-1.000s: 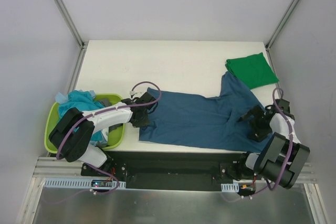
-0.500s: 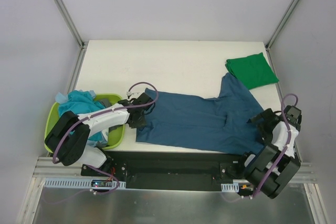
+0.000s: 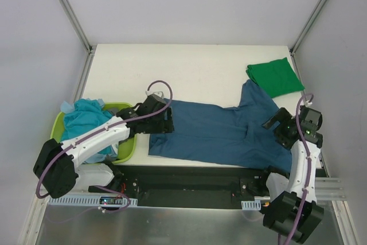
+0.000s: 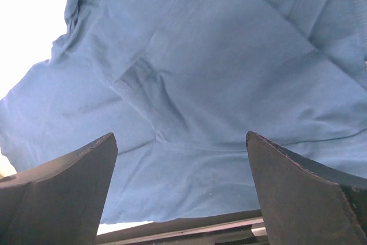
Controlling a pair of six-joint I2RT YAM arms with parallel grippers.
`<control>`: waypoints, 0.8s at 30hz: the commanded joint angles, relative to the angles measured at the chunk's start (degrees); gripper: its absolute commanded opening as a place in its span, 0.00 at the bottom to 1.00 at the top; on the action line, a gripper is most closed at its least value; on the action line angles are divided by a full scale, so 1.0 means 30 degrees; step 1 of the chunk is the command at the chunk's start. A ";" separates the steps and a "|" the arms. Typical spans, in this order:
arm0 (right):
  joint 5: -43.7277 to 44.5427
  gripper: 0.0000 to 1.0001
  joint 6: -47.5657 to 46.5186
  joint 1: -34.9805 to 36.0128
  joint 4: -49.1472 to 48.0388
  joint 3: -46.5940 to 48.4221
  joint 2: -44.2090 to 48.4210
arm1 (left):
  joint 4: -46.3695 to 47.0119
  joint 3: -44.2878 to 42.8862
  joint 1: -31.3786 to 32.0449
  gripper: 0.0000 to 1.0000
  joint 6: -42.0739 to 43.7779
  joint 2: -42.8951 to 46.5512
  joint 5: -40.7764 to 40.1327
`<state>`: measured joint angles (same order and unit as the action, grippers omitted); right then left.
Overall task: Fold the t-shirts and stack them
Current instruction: Fold the flattened tshirt in 1/3 of the way
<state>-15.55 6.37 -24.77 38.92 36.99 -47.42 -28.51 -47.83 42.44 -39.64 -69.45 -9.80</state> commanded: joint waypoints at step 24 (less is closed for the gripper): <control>0.1821 0.96 0.0926 -0.1761 -0.1252 -0.2898 -0.2271 | 0.1887 0.3906 -0.0961 0.99 -0.0530 -0.1579 0.3238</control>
<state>-9.43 10.28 -29.39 36.23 28.21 -55.29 -12.69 -36.91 40.03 -43.05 -76.77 5.85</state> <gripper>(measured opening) 0.966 0.988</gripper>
